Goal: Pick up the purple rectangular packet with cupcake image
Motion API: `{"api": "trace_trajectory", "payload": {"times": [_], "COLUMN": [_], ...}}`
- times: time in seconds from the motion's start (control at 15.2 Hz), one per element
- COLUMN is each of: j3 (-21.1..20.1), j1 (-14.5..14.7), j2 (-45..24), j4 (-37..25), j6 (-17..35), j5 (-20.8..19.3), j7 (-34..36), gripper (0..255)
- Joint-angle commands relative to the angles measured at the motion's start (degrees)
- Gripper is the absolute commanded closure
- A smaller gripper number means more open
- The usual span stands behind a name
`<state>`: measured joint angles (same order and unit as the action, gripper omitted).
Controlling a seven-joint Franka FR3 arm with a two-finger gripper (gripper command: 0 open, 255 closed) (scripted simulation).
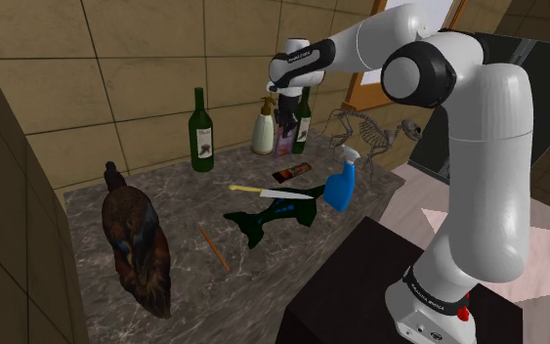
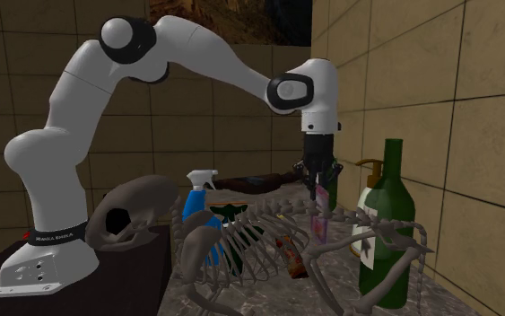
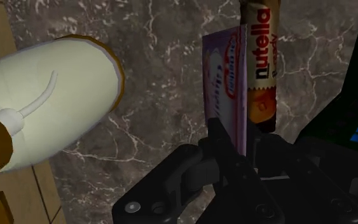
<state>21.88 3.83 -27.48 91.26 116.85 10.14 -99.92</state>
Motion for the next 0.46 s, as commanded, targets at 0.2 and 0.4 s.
{"api": "trace_trajectory", "payload": {"times": [0.2, 0.4], "j3": [0.31, 0.37], "j1": [0.00, 0.00], "j2": [1.12, 1.37], "j4": [-2.26, -2.79], "j6": [-3.32, -4.08], "j5": [-0.55, -0.67], "j7": [0.28, 0.36], "gripper": [255, 255]}}
